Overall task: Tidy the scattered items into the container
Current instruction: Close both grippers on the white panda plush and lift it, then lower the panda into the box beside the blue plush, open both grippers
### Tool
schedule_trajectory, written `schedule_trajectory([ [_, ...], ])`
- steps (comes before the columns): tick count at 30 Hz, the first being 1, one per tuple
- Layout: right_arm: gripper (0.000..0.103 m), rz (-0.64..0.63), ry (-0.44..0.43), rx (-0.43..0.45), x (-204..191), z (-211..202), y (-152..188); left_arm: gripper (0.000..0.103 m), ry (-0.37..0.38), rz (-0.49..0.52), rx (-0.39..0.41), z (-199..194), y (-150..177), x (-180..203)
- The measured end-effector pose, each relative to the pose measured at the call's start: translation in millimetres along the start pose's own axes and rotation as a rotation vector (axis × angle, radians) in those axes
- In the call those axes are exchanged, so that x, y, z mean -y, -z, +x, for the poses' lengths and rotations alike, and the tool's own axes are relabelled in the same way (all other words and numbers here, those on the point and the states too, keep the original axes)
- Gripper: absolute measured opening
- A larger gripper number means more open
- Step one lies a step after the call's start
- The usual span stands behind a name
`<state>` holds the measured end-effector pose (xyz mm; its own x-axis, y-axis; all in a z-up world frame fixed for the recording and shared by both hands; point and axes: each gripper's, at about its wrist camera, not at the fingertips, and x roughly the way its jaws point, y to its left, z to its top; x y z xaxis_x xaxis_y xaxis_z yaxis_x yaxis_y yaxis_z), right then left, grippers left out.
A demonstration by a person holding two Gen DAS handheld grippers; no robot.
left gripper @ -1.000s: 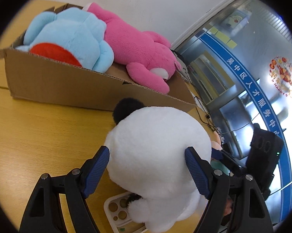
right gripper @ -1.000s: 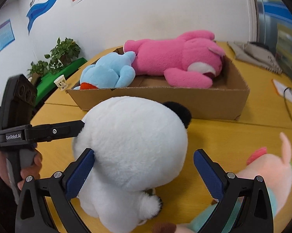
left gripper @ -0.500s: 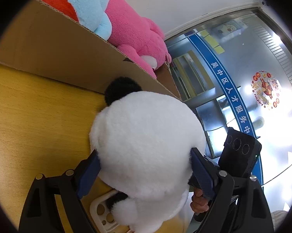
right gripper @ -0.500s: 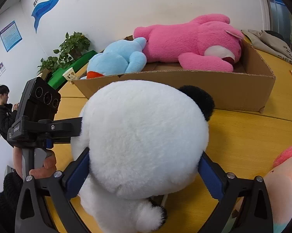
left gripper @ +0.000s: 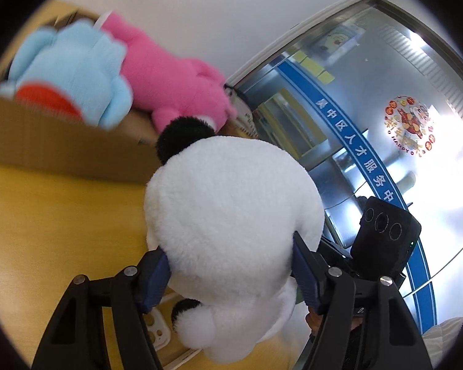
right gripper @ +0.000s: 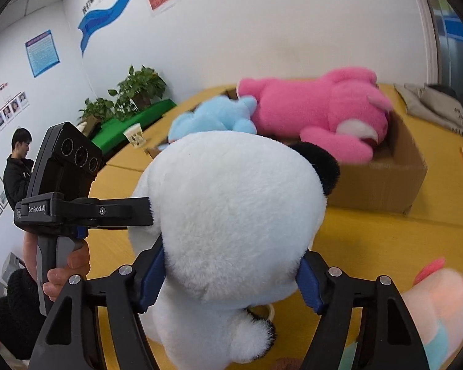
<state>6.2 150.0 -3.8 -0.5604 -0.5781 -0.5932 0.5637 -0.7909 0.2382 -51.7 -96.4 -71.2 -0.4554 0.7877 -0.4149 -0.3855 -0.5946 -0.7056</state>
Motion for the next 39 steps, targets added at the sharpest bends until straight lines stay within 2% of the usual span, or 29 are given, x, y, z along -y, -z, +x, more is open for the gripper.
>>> schedule_trajectory([
  [7,0.077,-0.128,0.019,0.160,-13,-41,-70,0.067,-0.053,0.235,0.107,-29,-69,68],
  [11,0.077,-0.225,0.055,0.250,-21,-59,-117,0.067,-0.048,0.308,0.155,-30,-110,88],
  [15,0.077,-0.246,0.055,0.289,-12,-56,-155,0.067,-0.076,0.332,0.169,-16,-143,87],
  [19,0.077,-0.256,0.073,0.279,5,-25,-178,0.067,-0.107,0.280,0.142,17,-167,52],
  [21,0.077,-0.266,0.089,0.267,16,-2,-182,0.067,-0.110,0.241,0.131,29,-175,28],
  [25,0.077,-0.225,0.057,0.246,49,47,-178,0.067,-0.127,0.149,0.076,60,-177,-21],
  [32,0.077,-0.164,0.064,0.109,82,127,-148,0.067,-0.199,0.045,-0.021,97,-156,-83],
  [34,0.077,-0.160,0.079,0.066,86,142,-140,0.065,-0.224,0.041,-0.034,101,-150,-90],
  [37,0.077,-0.145,0.095,0.000,89,156,-128,0.065,-0.296,0.108,-0.059,106,-140,-84],
  [39,0.077,-0.110,0.091,-0.037,95,161,-123,0.065,-0.310,0.119,-0.059,105,-135,-80],
])
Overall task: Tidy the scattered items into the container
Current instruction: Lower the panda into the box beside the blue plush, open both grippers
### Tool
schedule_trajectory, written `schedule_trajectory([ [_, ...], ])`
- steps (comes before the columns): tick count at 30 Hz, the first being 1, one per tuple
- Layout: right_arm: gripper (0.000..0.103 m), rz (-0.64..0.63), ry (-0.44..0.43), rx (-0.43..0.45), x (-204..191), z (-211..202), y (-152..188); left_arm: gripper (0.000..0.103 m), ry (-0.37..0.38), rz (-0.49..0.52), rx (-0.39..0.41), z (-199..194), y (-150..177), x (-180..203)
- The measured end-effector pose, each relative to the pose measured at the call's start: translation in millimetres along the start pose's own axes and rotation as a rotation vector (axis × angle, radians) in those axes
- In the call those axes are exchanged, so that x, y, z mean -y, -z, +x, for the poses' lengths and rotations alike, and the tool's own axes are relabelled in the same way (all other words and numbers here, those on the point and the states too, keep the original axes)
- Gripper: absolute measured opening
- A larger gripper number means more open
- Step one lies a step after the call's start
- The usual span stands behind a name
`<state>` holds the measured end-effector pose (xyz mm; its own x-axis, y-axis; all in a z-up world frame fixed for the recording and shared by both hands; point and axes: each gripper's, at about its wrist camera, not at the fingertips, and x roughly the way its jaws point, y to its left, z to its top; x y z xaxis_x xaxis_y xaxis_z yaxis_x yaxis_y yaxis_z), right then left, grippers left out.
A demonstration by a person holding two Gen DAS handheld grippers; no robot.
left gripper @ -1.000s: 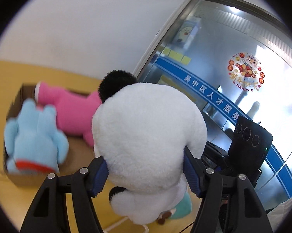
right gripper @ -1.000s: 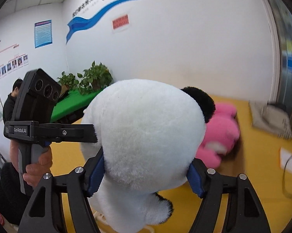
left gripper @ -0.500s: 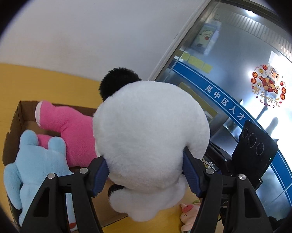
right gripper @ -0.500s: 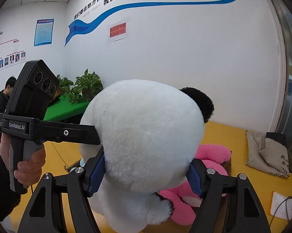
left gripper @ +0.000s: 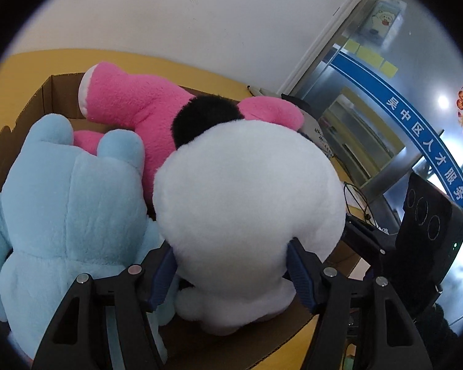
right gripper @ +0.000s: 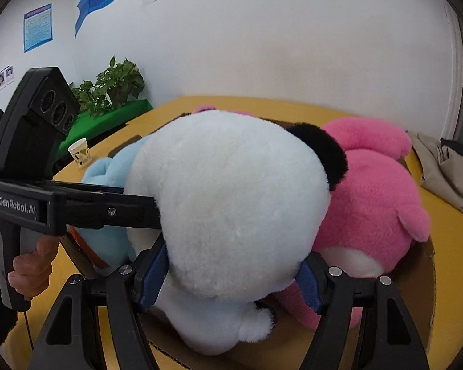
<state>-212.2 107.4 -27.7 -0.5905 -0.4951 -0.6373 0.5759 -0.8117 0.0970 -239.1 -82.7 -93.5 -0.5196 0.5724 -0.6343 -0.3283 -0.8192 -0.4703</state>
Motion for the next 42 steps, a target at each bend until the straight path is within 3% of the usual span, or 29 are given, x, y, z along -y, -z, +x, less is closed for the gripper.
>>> schedule_trajectory([
  [3,0.077,0.051,-0.031,-0.026,7,-1,3,0.065,-0.015,0.000,0.002,-4,4,0],
  [12,0.077,0.093,-0.031,-0.081,-6,-14,16,0.064,-0.023,-0.033,-0.034,-7,17,-5],
  [18,0.080,0.096,-0.015,-0.095,-6,-17,20,0.064,-0.038,-0.053,-0.015,-20,27,0],
  [20,0.091,0.087,-0.006,-0.105,-4,-17,20,0.064,-0.060,-0.050,-0.010,-29,33,2],
  [23,0.091,0.049,0.041,-0.131,-1,-25,26,0.063,-0.104,-0.046,-0.028,-37,47,-1],
  [26,0.091,0.033,0.076,-0.141,12,-43,33,0.061,-0.156,0.023,-0.046,-36,56,6],
  [30,0.091,0.149,0.144,-0.237,47,-39,51,0.061,-0.215,0.040,-0.055,-34,60,9],
  [42,0.092,0.222,0.146,-0.276,35,-54,68,0.061,-0.284,0.094,-0.044,-51,78,22],
])
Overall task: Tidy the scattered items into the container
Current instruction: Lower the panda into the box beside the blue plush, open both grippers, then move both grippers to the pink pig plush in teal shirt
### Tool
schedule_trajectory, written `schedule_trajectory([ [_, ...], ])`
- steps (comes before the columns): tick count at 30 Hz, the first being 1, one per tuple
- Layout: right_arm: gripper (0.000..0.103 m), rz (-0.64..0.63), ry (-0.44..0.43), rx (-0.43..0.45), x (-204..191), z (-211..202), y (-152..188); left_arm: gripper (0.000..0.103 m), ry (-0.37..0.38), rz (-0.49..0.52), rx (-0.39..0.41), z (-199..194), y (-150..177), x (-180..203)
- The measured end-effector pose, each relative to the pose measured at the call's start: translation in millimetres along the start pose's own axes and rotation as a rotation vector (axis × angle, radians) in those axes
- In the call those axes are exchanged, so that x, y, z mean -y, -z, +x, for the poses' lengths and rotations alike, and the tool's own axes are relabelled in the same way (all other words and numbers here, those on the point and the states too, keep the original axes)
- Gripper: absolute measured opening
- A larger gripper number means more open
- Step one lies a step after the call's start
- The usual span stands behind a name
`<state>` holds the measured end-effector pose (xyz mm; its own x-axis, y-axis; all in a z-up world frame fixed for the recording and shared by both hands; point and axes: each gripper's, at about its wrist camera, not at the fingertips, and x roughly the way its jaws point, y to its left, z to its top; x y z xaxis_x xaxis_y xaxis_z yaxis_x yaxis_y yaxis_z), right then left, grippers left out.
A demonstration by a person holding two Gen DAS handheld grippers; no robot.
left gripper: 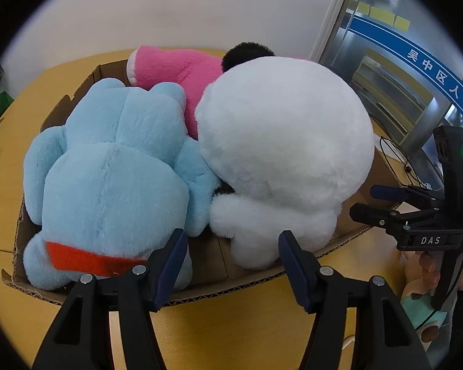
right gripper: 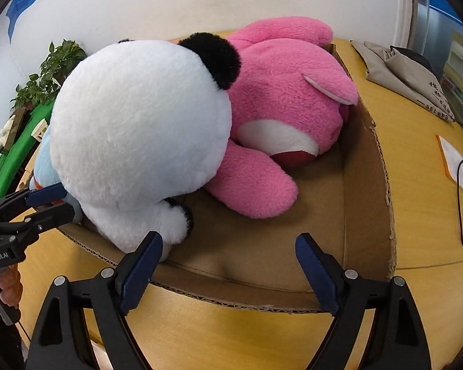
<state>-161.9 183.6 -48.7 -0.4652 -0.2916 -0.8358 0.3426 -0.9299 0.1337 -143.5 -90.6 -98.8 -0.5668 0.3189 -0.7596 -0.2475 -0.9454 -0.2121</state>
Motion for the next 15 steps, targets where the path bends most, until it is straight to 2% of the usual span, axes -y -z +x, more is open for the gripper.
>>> schedule_trajectory([
  [2,0.097,0.002,0.023,0.026,-4,-9,2,0.061,0.006,-0.010,0.040,-14,-2,6],
  [4,0.101,-0.009,0.062,0.095,-11,-26,5,0.065,0.011,-0.015,0.092,-33,-4,13],
  [6,0.103,-0.027,0.099,0.171,-21,-49,9,0.078,-0.008,-0.007,0.160,-54,-4,25],
  [7,0.103,-0.040,0.112,0.204,-26,-59,10,0.081,-0.020,-0.001,0.193,-64,-4,32],
  [10,0.103,-0.074,0.148,0.296,-43,-89,15,0.081,-0.031,0.034,0.273,-86,-3,55],
  [15,0.103,-0.091,0.181,0.370,-61,-119,24,0.081,-0.025,0.100,0.319,-103,3,84],
])
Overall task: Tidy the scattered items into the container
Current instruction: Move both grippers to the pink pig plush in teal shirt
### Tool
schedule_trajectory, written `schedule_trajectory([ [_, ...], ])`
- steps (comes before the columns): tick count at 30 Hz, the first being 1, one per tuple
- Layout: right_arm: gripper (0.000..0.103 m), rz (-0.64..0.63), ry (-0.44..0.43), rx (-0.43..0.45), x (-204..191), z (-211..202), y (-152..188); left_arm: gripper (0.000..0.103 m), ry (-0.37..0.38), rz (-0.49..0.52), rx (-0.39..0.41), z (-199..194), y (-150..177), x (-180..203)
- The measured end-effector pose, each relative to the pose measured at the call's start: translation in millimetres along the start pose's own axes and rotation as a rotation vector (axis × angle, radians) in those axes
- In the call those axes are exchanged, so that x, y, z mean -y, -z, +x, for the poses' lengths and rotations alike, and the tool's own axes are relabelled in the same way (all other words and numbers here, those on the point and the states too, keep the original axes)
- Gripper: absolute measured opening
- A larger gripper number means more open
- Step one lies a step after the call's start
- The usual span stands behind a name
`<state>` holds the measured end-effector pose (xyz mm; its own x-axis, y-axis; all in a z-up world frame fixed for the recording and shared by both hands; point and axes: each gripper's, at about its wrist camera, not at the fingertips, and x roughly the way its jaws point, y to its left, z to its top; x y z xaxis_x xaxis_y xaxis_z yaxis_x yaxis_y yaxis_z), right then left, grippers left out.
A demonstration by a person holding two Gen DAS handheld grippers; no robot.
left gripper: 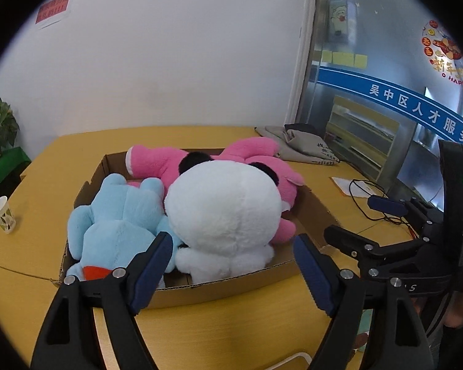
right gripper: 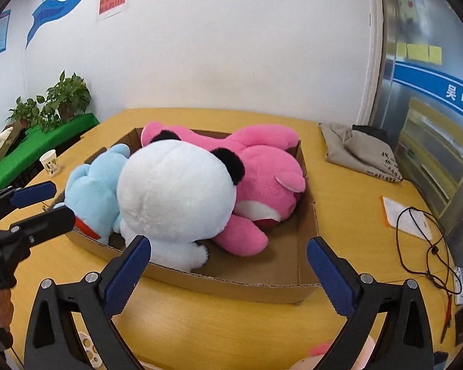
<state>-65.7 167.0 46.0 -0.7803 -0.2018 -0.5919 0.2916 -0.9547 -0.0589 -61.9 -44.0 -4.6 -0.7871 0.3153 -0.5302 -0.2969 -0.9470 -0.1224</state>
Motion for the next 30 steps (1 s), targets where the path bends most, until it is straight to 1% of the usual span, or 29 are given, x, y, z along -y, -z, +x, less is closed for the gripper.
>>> schedule_trajectory([
  [4,0.103,-0.022,0.044,0.029,1,-21,6,0.081,0.024,0.004,0.009,-6,2,13],
  [7,0.103,-0.015,0.045,0.039,8,-31,9,0.081,0.032,-0.006,0.009,-12,6,21],
  [10,0.103,0.011,0.039,0.055,18,-44,16,0.081,0.059,-0.010,-0.004,-12,10,29],
  [13,0.103,0.081,-0.010,0.078,41,-68,33,0.081,0.137,-0.001,-0.049,-5,19,39],
  [15,0.103,0.151,-0.018,0.080,63,-82,51,0.081,0.197,-0.008,-0.080,4,25,49],
  [17,0.103,0.218,0.015,0.057,86,-89,72,0.081,0.240,-0.011,-0.106,13,30,58],
  [20,0.103,0.320,0.079,-0.015,120,-88,104,0.081,0.293,-0.001,-0.142,24,37,76],
  [24,0.103,0.446,0.108,-0.093,155,-83,144,0.081,0.342,0.010,-0.188,35,48,94],
  [27,0.103,0.509,0.088,-0.129,167,-76,162,0.081,0.385,0.012,-0.246,45,60,107],
  [30,0.103,0.541,0.027,-0.151,169,-66,169,0.081,0.458,0.005,-0.314,54,73,119],
])
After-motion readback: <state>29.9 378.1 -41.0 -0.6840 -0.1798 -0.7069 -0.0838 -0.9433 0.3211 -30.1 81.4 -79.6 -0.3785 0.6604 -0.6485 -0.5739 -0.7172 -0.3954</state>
